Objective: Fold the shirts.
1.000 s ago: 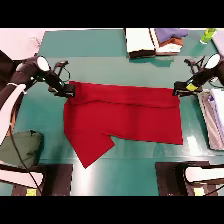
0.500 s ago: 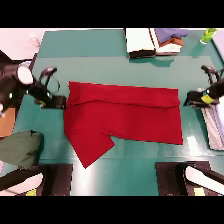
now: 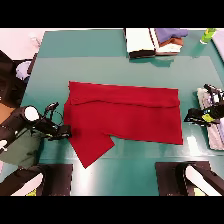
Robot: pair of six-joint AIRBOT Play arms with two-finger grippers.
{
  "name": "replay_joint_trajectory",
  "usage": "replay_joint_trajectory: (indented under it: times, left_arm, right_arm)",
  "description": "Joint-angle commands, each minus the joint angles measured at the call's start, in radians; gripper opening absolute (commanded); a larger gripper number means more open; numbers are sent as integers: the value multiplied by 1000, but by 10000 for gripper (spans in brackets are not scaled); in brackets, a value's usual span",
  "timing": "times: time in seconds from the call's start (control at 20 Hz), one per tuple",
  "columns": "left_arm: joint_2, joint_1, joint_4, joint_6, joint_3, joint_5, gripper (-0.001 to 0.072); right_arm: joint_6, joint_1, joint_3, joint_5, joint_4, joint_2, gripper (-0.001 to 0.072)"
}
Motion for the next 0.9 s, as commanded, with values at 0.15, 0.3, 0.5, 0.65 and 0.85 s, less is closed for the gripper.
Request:
replay_joint_trajectory:
  times: [0.15,0.3,0.5,0.65,0.85]
  left_arm:
    - [9,-156,-55,-16,-34,153,483]
    - [10,-198,-52,-11,-31,147,29]
    - [10,-198,-40,-4,5,113,29]
    - [15,-198,-40,8,15,115,29]
    - [14,-198,-41,23,15,113,29]
  right_arm:
    - [1,-2,-16,-3,0,12,465]
    - [1,-2,-16,14,-3,12,465]
    - [0,-20,-88,72,-9,13,466]
    - [0,-50,-208,66,-6,13,629]
    - [11,-53,-303,-21,2,13,574]
